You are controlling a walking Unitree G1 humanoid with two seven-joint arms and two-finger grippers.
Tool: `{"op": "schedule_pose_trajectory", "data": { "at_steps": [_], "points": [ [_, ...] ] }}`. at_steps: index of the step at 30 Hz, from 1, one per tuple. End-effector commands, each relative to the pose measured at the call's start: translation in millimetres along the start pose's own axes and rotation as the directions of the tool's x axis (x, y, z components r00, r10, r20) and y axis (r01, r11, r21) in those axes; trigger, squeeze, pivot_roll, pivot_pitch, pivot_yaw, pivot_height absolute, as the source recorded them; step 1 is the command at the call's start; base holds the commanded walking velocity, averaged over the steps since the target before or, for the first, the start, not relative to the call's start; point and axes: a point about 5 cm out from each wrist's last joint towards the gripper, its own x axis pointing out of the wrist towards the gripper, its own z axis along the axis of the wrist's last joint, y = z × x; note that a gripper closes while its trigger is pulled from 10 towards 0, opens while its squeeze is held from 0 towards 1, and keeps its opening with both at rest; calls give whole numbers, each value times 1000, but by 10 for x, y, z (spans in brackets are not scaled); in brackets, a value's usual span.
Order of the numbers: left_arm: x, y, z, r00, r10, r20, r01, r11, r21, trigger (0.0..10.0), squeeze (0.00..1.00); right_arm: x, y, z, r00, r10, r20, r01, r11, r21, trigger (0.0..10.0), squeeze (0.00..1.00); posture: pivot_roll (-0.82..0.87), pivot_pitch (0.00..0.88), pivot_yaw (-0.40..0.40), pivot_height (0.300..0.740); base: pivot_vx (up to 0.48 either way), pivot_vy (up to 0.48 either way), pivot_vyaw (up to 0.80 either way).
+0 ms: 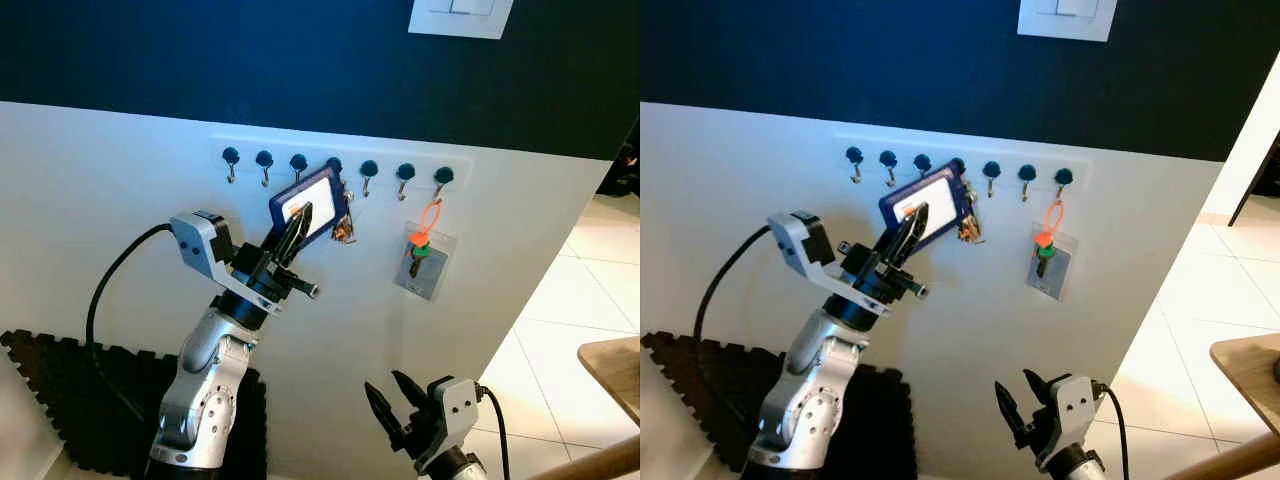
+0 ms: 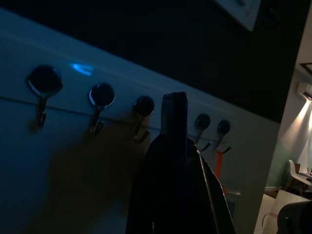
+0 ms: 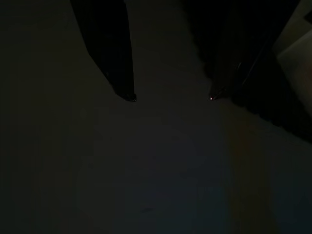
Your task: Hang keys on a hook
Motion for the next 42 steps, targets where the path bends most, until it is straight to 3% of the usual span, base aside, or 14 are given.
{"op": "schedule_pose_trajectory", "data": {
  "at_steps": [1,6,19,24,32,42],
  "points": [
    [42,-32,7,1000,-1,25,1,1000,1,10000,0,3,-37,33,1000,-20,10,20,1000,8,10000,0,45,91,-47,740,0,0,0],
    [38,61,21,997,63,38,-64,998,17,10000,0,18,-42,57,1000,-24,15,24,1000,10,10000,0,45,89,-47,740,0,0,0],
    [1,112,47,993,107,52,-107,994,8,10000,0,2,-51,55,1000,-22,4,22,1000,14,10000,0,46,85,-49,740,0,0,0],
    [-72,136,19,992,119,29,-117,992,-46,10000,0,-16,-54,49,1000,-23,-2,23,1000,13,10000,0,47,88,-51,740,0,0,0],
    [-162,240,-28,973,227,31,-222,968,-116,10000,0,-34,-51,36,1000,-21,-14,21,1000,18,10000,0,46,93,-53,740,0,0,0],
    [-104,141,13,990,136,44,-127,979,-159,10000,0,-36,-63,49,1000,-23,-10,23,1000,20,10000,0,44,92,-52,740,0,0,0]
  ]
}}
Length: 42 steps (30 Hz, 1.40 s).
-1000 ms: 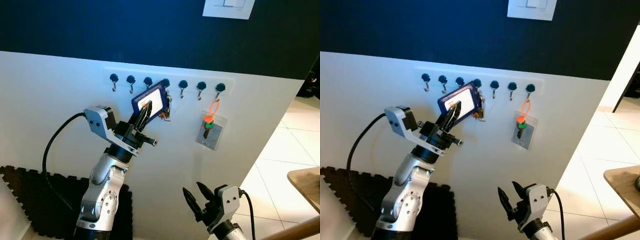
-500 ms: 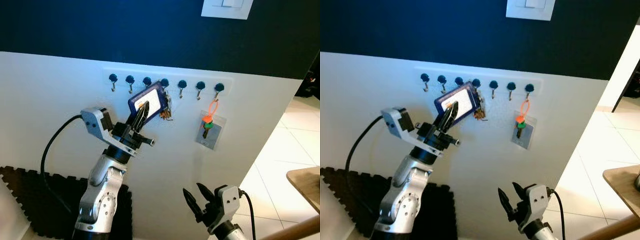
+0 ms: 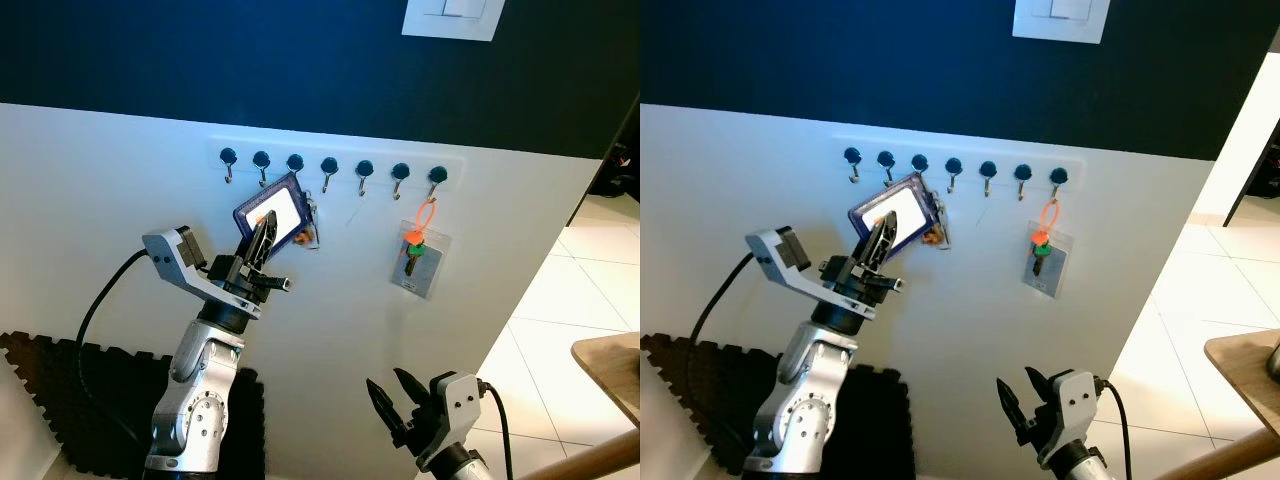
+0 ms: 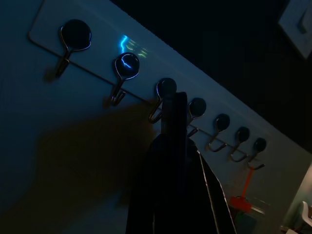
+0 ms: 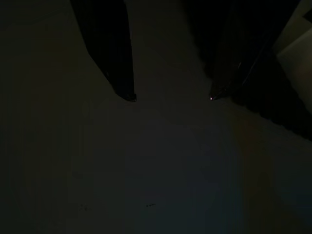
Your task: Hang keys on a hook
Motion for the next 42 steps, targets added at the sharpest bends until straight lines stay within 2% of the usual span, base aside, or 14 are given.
{"op": "schedule_pose_trajectory", "data": {
  "at_steps": [1,4,10,14,19,33,42],
  "points": [
    [30,-103,25,998,-65,11,66,997,-28,10000,0,-38,-41,10,1000,-19,1,19,1000,11,10000,0,44,92,-52,740,0,0,0],
    [2,-206,-13,986,-163,-38,162,986,-27,10000,0,-39,-41,10,1000,-18,0,18,1000,13,10000,0,45,91,-53,740,0,0,0],
    [-28,-289,-70,964,-248,-99,249,968,3,10000,0,-33,-40,10,1000,-18,0,18,1000,15,10000,0,46,92,-54,740,0,0,0],
    [11,-225,-58,977,-200,-78,204,978,45,10000,0,-25,-41,14,1000,-18,2,18,1000,15,10000,0,47,91,-53,740,0,0,0],
    [55,-151,-15,986,-161,-41,162,987,19,10000,0,-18,-39,16,1000,-17,2,17,1000,18,10000,0,46,89,-52,740,0,0,0],
    [79,-149,-8,990,-138,-27,139,990,13,10000,0,-16,-42,21,1000,-19,4,19,1000,18,10000,0,46,89,-50,740,0,0,0],
    [102,-207,4,984,-174,-20,174,985,-6,10000,0,-10,-49,26,1000,-20,7,20,1000,18,10000,0,44,82,-48,740,0,0,0]
  ]
}}
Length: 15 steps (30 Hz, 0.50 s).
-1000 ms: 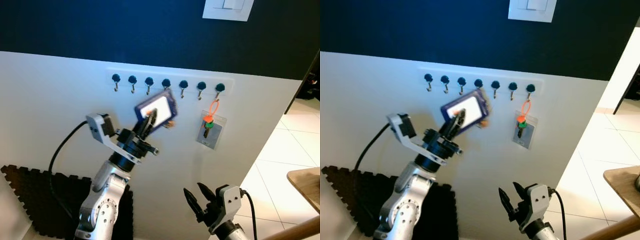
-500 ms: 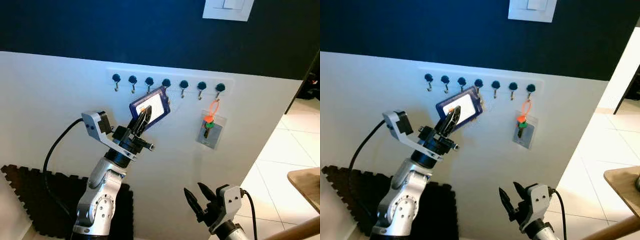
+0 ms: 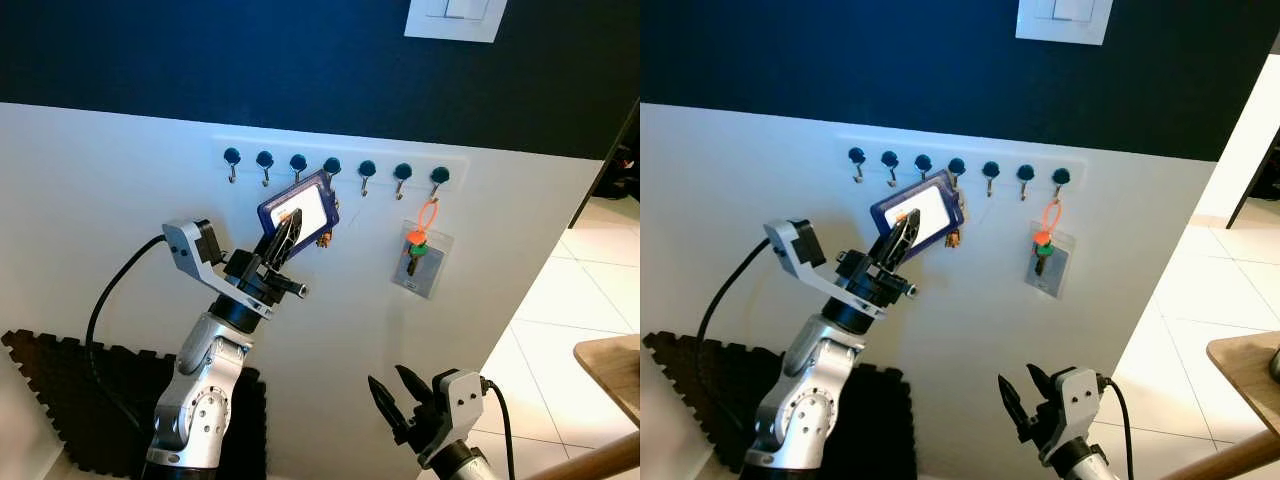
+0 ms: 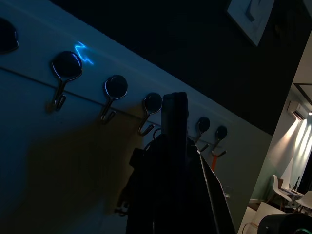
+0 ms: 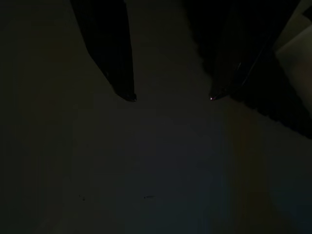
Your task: Hang keys on a hook
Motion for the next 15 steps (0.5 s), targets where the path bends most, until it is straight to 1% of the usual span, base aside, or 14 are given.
{"op": "schedule_pose_trajectory", "data": {
  "at_steps": [1,5,15],
  "points": [
    [39,-50,21,1000,-21,23,22,1000,-10,10000,0,-21,-36,-8,1000,-19,-4,19,1000,16,10000,0,44,82,-48,740,0,0,0],
    [60,-35,25,999,-23,29,23,1000,-14,10000,0,-12,-34,-1,1000,-18,-1,18,1000,18,10000,0,43,78,-48,740,0,0,0],
    [115,-65,49,998,-47,41,48,999,-23,10000,0,-20,-38,-3,1000,-21,0,21,1000,18,10000,0,42,72,-44,740,0,0,0]
  ]
}}
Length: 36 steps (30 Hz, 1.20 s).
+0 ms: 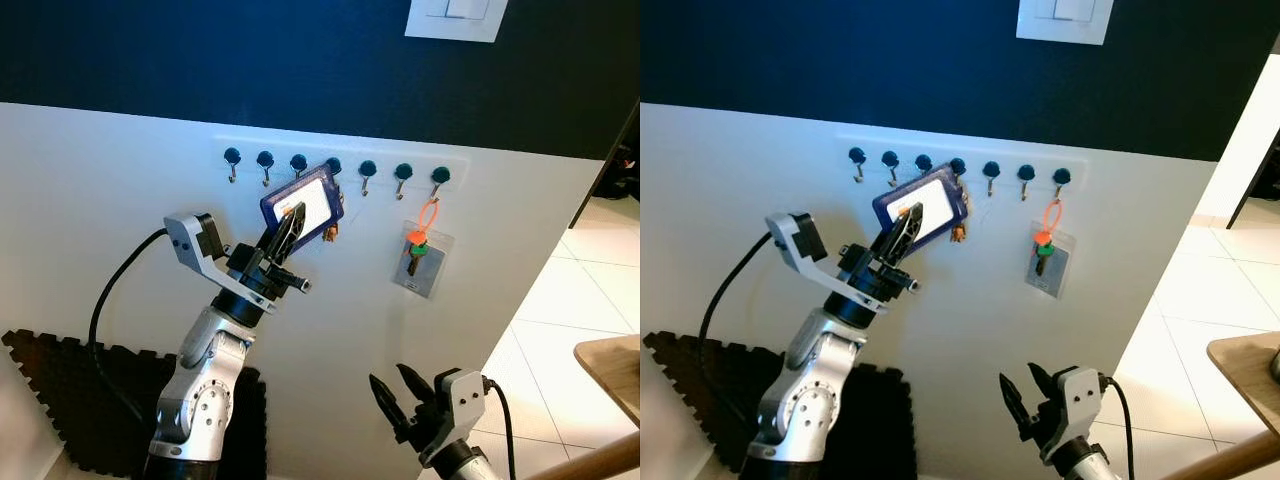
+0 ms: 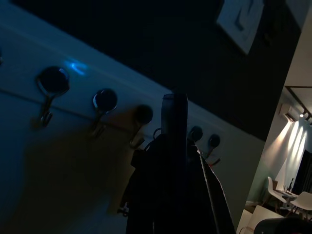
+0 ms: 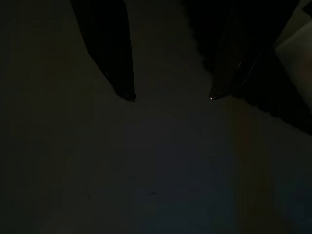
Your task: Hang keys on a hook
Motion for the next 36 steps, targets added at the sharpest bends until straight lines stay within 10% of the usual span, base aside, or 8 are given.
{"op": "schedule_pose_trajectory", "data": {
  "at_steps": [1,18,36],
  "points": [
    [31,-33,4,1000,-14,20,14,1000,-20,10000,0,-18,-20,-13,1000,-11,-9,11,1000,8,10000,0,42,72,-44,740,0,0,0],
    [15,64,-153,992,65,-109,-68,997,-24,10000,0,-17,-11,-17,1000,-10,-12,10,1000,9,10000,0,45,83,-45,740,0,0,0],
    [44,-14,36,999,15,33,-11,995,-102,10000,0,-34,-26,-13,1000,-13,-11,13,1000,13,10000,0,44,86,-48,740,0,0,0]
  ]
}}
